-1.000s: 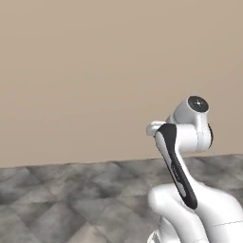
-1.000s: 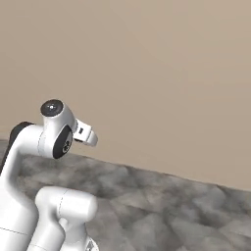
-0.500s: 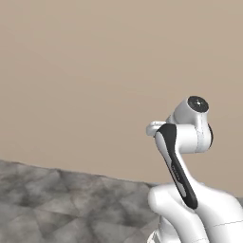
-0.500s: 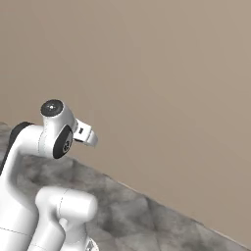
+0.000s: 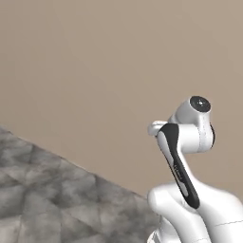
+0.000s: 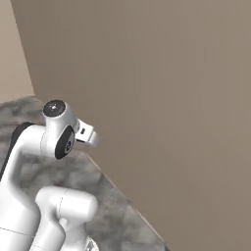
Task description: Pick up the metallic utensils from the counter and place them in the open drawer. Make sure not to pick up any wooden utensils.
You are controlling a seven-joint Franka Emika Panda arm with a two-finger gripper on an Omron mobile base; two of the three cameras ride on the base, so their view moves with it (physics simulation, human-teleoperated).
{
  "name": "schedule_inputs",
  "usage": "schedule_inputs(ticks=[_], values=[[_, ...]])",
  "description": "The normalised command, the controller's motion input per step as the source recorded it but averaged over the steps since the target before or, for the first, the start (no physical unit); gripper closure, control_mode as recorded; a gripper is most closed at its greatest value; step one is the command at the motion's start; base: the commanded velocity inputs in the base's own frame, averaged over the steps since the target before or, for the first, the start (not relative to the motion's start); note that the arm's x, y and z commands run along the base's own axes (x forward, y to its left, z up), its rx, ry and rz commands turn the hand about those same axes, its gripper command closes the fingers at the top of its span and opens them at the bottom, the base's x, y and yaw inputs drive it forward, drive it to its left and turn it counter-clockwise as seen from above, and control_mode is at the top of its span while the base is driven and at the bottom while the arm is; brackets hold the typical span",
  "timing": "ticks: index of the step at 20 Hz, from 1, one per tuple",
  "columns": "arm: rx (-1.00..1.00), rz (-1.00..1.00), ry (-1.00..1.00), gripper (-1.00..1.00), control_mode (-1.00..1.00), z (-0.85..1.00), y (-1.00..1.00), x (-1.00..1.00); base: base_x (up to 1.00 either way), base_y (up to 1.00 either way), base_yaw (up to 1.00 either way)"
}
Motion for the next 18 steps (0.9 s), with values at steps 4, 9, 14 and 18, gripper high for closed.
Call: schedule_inputs(ticks=[4, 9, 14, 18], values=[[0.0, 0.0, 0.0, -1.0, 1.0, 0.0, 0.0, 0.0, 1.0, 0.0, 0.76], [0.0, 0.0, 0.0, -1.0, 1.0, 0.0, 0.0, 0.0, 1.0, 0.05, 0.66], [0.0, 0.0, 0.0, -1.0, 1.0, 0.0, 0.0, 0.0, 1.0, 0.06, 0.58], [0.0, 0.0, 0.0, -1.0, 1.0, 0.0, 0.0, 0.0, 1.0, 0.01, 0.58]])
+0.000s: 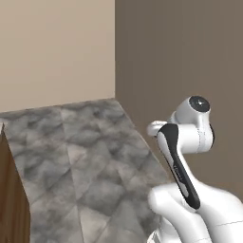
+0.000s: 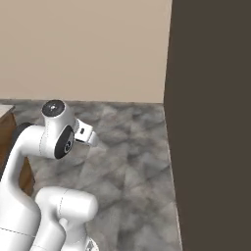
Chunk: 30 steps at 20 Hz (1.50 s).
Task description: Pick up the metallic utensils from the counter and place them in the open drawer. Make sure not to pick up any wooden utensils.
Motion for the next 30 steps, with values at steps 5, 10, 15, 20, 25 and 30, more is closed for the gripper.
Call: schedule_inputs(ticks=[5, 10, 15, 20, 25, 30], values=[[0.0, 0.0, 0.0, -1.0, 1.0, 0.0, 0.0, 0.0, 1.0, -0.02, 0.65], [0.0, 0.0, 0.0, -1.0, 1.0, 0.0, 0.0, 0.0, 0.73, -0.51, 0.55], [0.0, 0.0, 0.0, -1.0, 1.0, 0.0, 0.0, 0.0, 0.58, -0.65, 0.51], [0.0, 0.0, 0.0, -1.0, 1.0, 0.0, 0.0, 0.0, 0.57, -0.63, 0.51], [0.0, 0.0, 0.0, -1.0, 1.0, 0.0, 0.0, 0.0, 0.88, -0.37, 0.43], [0.0, 0.0, 0.0, -1.0, 1.0, 0.0, 0.0, 0.0, 1.0, -0.52, 0.55]])
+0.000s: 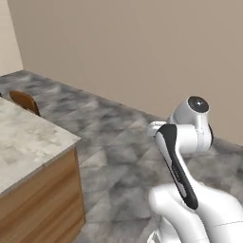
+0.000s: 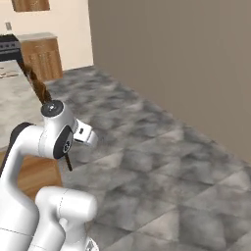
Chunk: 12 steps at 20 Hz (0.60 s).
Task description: Pick up the metallic utensils from the counter and place them in the open drawer. Make sure not to pick up any wooden utensils.
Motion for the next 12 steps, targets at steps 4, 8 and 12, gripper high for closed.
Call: schedule_inputs(ticks=[4, 8, 12], values=[[0.0, 0.0, 0.0, -1.0, 1.0, 0.0, 0.0, 0.0, 0.8, -0.72, 0.49], [0.0, 0.0, 0.0, -1.0, 1.0, 0.0, 0.0, 0.0, 0.79, -0.76, 0.48], [0.0, 0.0, 0.0, -1.0, 1.0, 0.0, 0.0, 0.0, 0.76, -0.74, 0.5]])
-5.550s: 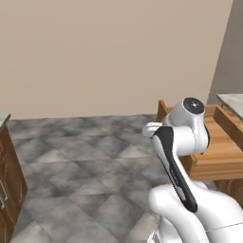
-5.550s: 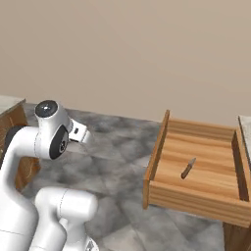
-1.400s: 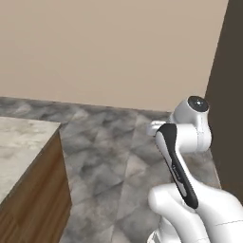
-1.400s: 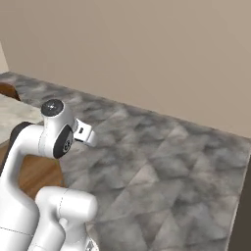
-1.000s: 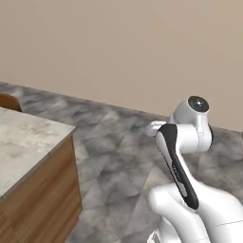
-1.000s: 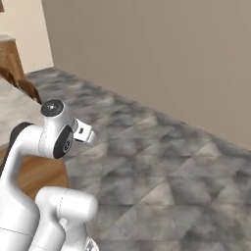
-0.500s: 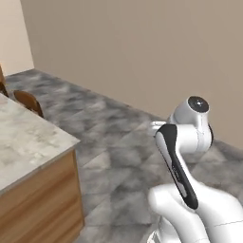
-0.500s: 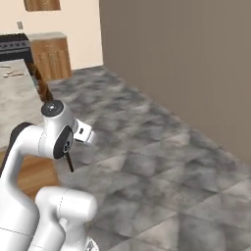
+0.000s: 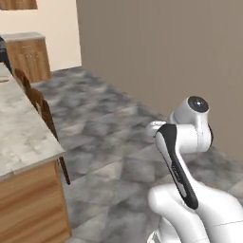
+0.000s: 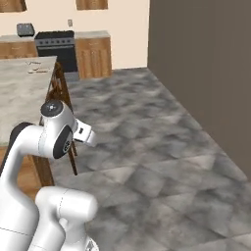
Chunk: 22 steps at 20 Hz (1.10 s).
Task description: Pick up the metallic utensils from the counter and place them in the open drawer. Make sure not to pick up any wooden utensils.
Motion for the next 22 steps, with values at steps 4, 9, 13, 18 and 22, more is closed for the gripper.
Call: schedule_inputs(ticks=[4, 9, 13, 18, 22], values=[[0.0, 0.0, 0.0, -1.0, 1.0, 0.0, 0.0, 0.0, 0.78, -0.66, 0.48], [0.0, 0.0, 0.0, -1.0, 1.0, 0.0, 0.0, 0.0, 0.96, -0.59, 0.49], [0.0, 0.0, 0.0, -1.0, 1.0, 0.0, 0.0, 0.0, 1.0, -0.58, 0.58], [0.0, 0.0, 0.0, -1.0, 1.0, 0.0, 0.0, 0.0, 1.0, -0.64, 0.56], [0.0, 0.0, 0.0, -1.0, 1.0, 0.0, 0.0, 0.0, 0.92, -0.94, 0.42]])
